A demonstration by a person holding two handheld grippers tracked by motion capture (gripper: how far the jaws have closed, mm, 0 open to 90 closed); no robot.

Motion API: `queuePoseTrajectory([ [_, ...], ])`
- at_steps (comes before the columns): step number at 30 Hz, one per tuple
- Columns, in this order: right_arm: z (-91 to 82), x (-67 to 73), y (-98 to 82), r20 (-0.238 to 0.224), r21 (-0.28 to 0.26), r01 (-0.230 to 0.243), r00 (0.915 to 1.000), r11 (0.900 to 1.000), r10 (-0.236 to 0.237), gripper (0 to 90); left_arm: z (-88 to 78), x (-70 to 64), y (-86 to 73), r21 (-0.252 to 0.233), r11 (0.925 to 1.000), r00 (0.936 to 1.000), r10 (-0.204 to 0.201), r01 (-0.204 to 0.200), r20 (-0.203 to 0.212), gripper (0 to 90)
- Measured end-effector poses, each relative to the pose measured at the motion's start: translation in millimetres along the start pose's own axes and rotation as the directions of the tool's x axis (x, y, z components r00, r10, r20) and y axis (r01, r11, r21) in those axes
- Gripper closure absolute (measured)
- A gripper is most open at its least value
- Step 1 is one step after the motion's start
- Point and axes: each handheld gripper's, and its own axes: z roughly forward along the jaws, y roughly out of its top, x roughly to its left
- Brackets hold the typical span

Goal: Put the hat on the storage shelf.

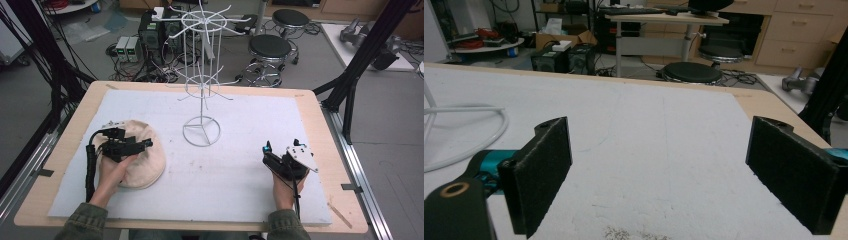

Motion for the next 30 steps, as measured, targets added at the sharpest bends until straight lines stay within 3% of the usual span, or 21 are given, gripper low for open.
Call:
queuePoseTrajectory([
  [7,0.3,-0.4,0.0,0.001,0.000,0.005,1.0000,1.000,-0.005,10.2,7.6,-4.2,-1.5,0.050,0.9987,0.9999,-0.008,0.008,-0.015,27.8],
  [12,0.4,-0.2,0.0,0.001,0.001,0.003,1.0000,1.000,-0.003,10.2,14.3,-7.5,-2.8,0.102,0.9942,0.9993,-0.036,0.036,0.005,28.2],
  [19,0.8,-0.2,0.2,0.002,-0.002,0.003,1.0000,1.000,-0.003,10.2,18.6,-9.4,-3.6,0.147,0.9886,0.9994,-0.034,0.033,0.006,29.8],
  [21,2.3,-0.7,0.2,0.005,-0.001,0.004,1.0000,1.000,-0.003,10.2,19.7,-3.9,-1.7,0.165,0.9810,0.9937,-0.108,0.102,0.029,30.2],
  [23,3.5,-1.0,0.0,0.005,0.003,-0.002,1.0000,1.000,0.002,10.2,19.6,-3.4,-1.0,0.169,0.9784,0.9911,-0.127,0.119,0.039,31.5],
  [25,4.0,-0.9,0.4,0.005,-0.001,0.003,1.0000,1.000,-0.003,10.2,20.6,-4.3,-0.7,0.203,0.9700,0.9857,-0.151,0.134,0.074,33.6],
  [28,4.5,-1.0,0.7,0.006,-0.006,-0.002,1.0000,1.000,0.002,10.2,24.0,-4.7,-1.5,0.231,0.9636,0.9853,-0.155,0.134,0.073,36.1],
  [30,4.4,-1.0,0.8,0.005,-0.005,-0.002,1.0000,1.000,0.002,10.2,29.5,-6.2,-3.0,0.252,0.9583,0.9881,-0.149,0.135,0.037,38.2],
])
